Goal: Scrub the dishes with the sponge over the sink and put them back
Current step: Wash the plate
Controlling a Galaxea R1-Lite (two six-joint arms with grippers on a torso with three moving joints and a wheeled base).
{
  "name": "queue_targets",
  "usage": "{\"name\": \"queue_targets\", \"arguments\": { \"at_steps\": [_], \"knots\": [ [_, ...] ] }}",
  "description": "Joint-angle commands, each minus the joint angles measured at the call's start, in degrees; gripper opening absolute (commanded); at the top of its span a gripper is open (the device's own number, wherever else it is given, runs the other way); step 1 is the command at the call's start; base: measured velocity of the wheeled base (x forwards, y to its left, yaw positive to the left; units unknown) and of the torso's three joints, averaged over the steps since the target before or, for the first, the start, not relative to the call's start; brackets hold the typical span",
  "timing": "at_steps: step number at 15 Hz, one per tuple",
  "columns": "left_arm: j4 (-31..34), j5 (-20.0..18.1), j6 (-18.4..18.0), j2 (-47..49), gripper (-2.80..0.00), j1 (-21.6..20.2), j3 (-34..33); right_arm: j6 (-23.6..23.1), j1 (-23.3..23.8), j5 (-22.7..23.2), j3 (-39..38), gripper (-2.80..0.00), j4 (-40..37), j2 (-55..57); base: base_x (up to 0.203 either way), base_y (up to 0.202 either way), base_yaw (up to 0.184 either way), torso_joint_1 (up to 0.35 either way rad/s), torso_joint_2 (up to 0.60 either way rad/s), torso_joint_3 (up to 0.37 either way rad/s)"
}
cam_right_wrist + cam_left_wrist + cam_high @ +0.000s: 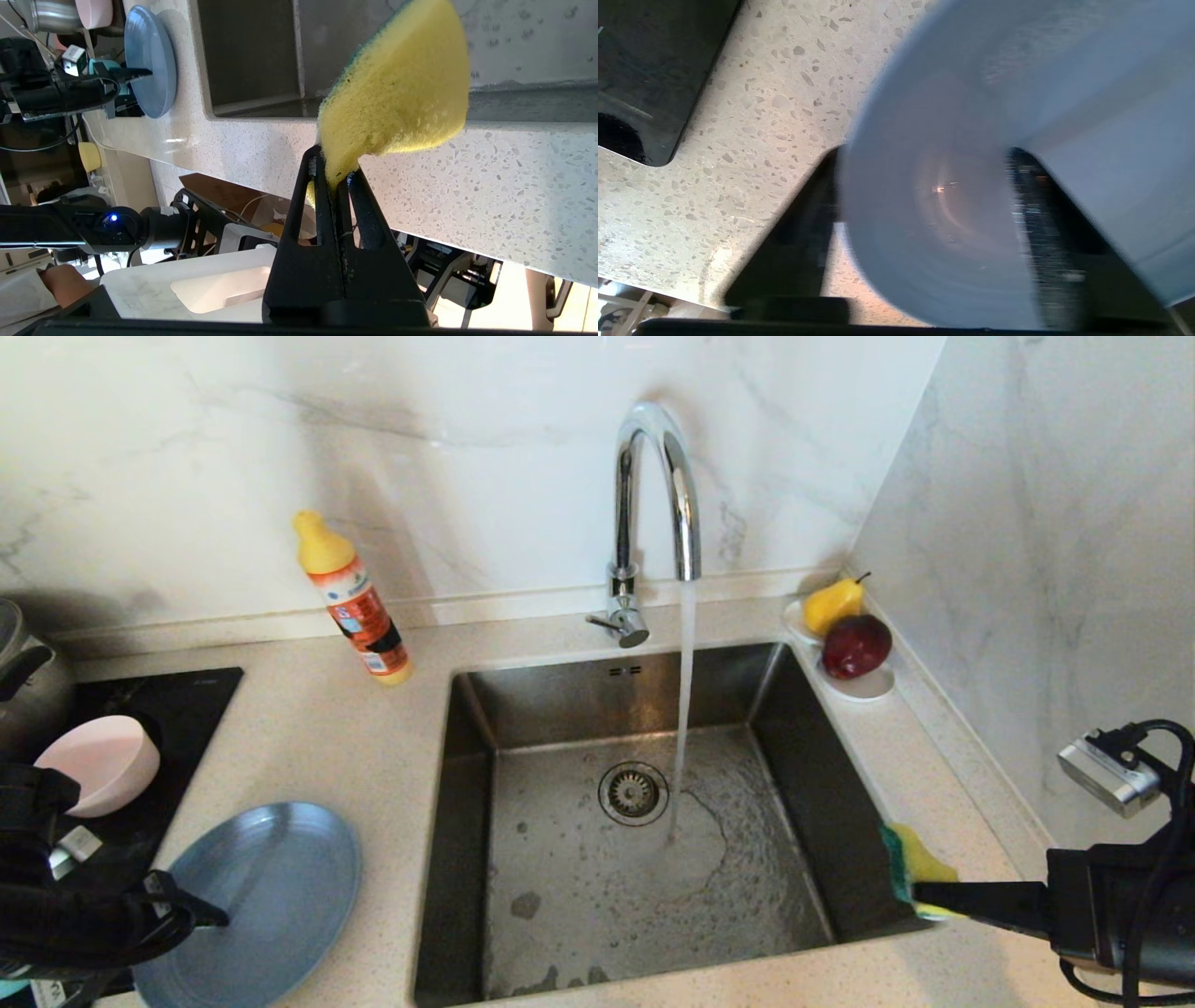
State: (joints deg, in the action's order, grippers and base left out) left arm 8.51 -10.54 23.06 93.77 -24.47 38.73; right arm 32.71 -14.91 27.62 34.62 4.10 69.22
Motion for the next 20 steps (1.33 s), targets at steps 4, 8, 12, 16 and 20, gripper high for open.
{"name": "queue_targets", "arguments": {
  "at_steps": [4,8,12,16,20],
  "knots": [
    [-0.1,0.9,0.1,1.7,-2.8,-0.6,0.5,0.1,0.0,0.1,-0.4,-2.8,0.1,-0.3,0.0,0.0,0.0,0.0,0.0,0.0],
    [0.0,0.9,-0.5,1.4,-2.8,-3.1,1.2,0.2,0.0,0.1,0.2,-2.8,0.1,0.4,0.0,0.0,0.0,0.0,0.0,0.0],
    [0.9,0.8,-0.5,-1.5,-2.8,-4.4,2.9,0.2,-0.1,0.2,0.4,-2.8,0.1,0.5,0.0,0.0,0.0,0.0,0.0,0.0],
    [5.5,0.5,0.0,-9.1,-2.8,-4.5,6.4,0.2,-0.2,0.3,0.3,-2.8,0.1,0.5,0.0,0.0,0.0,0.0,0.0,0.0],
    [13.8,-1.3,-0.1,-18.0,-2.8,-3.5,11.8,0.2,-0.2,0.9,-0.1,-2.8,0.0,-0.9,0.0,0.0,0.0,0.0,0.0,0.0]
  ]
}}
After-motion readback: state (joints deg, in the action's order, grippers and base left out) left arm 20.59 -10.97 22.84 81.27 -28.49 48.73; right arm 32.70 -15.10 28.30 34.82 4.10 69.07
